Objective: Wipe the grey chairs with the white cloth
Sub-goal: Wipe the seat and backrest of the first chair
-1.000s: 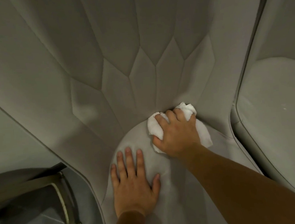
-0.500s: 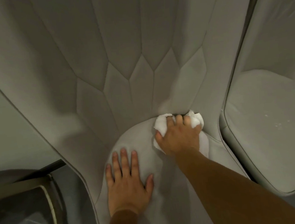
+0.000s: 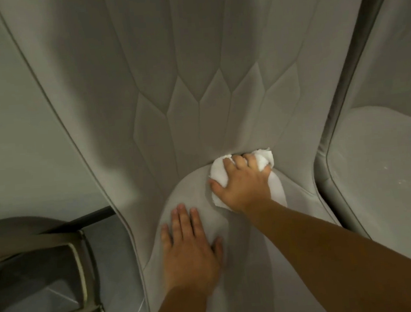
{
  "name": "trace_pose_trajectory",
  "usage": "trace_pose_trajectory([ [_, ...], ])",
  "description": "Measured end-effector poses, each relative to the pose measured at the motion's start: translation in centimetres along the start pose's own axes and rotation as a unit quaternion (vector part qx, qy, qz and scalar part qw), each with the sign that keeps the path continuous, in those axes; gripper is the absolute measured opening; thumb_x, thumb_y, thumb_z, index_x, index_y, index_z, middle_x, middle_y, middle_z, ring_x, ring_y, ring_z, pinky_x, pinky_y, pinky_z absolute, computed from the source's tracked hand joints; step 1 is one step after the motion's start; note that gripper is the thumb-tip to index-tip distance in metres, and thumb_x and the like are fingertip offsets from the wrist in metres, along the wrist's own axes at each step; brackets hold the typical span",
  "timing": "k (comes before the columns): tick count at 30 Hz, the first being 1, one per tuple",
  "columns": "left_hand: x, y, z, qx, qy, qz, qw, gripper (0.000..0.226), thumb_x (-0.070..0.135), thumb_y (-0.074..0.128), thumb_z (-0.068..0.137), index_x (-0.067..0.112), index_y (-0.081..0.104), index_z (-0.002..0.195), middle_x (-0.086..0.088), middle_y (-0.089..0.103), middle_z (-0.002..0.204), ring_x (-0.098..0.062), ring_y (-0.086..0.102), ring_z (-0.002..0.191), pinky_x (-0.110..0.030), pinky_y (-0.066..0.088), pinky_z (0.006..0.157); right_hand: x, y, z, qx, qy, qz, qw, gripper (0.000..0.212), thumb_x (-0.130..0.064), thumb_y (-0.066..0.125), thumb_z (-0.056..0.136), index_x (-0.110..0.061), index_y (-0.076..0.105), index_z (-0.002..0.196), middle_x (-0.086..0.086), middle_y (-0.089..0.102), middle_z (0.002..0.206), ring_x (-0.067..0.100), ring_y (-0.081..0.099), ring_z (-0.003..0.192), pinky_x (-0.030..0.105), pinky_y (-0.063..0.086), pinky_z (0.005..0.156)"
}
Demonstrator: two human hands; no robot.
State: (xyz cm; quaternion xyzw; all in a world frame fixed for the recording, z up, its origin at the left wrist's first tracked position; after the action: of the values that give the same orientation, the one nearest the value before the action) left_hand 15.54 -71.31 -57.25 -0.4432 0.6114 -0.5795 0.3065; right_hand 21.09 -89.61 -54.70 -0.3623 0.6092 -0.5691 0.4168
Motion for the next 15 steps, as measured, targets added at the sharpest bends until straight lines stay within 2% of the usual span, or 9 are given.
trace_pose_trajectory([
  [4, -1.2, -0.2, -3.4, 0.033, 0.01, -0.008, 0.999, 0.079, 0.052, 0.046, 0.081, -0.001, 0.051, 0.139, -0.021, 0.039, 0.152, -0.034, 0.04, 0.14, -0.055, 0.029, 0.109, -6.4, -0.1, -0.2, -0.048, -0.162, 0.052, 0.984, 0.077, -0.076, 0.032, 0.078, -0.026, 0.062, 0.128, -0.001, 0.059, 0.133, 0.029, 0.044, 0.129, 0.063, 0.024, 0.104],
  [8, -1.5, 0.3, -5.9, 0.028, -0.027, -0.023, 0.999, 0.078, 0.05, 0.047, 0.079, 0.0, 0.053, 0.139, -0.019, 0.042, 0.151, -0.033, 0.043, 0.138, -0.056, 0.03, 0.109, -9.0, 0.3, -0.4, -0.049, -0.17, 0.058, 0.983, 0.066, -0.076, 0.039, 0.076, -0.028, 0.063, 0.115, -0.006, 0.058, 0.122, 0.026, 0.044, 0.124, 0.063, 0.027, 0.101],
  [12, -1.3, 0.5, -6.7, 0.057, -0.043, -0.022, 0.997, 0.08, 0.052, 0.049, 0.078, 0.002, 0.051, 0.14, -0.017, 0.041, 0.152, -0.033, 0.041, 0.139, -0.057, 0.029, 0.11, -10.0, 1.5, -2.2, -0.065, -0.333, 0.041, 0.94, 0.071, -0.075, 0.042, 0.078, -0.032, 0.059, 0.131, -0.005, 0.058, 0.134, 0.029, 0.044, 0.129, 0.067, 0.028, 0.103],
  [15, -1.0, 0.8, -6.9, 0.043, -0.057, -0.028, 0.997, 0.078, 0.05, 0.047, 0.081, 0.0, 0.048, 0.141, -0.019, 0.04, 0.152, -0.035, 0.039, 0.14, -0.057, 0.025, 0.113, -10.8, 1.7, -2.6, -0.071, -0.36, 0.036, 0.93, 0.071, -0.076, 0.041, 0.077, -0.037, 0.056, 0.134, -0.006, 0.057, 0.134, 0.026, 0.042, 0.131, 0.068, 0.024, 0.105],
])
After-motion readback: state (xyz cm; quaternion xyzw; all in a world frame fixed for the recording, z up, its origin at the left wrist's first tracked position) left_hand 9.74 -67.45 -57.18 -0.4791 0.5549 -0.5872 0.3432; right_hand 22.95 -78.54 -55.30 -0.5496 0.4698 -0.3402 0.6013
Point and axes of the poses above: each hand's wrist, its own z-axis towards the middle knuckle, its own y-axis out of the palm, x = y × z, the point moved 9 cm from there along z, towards the middle knuckle
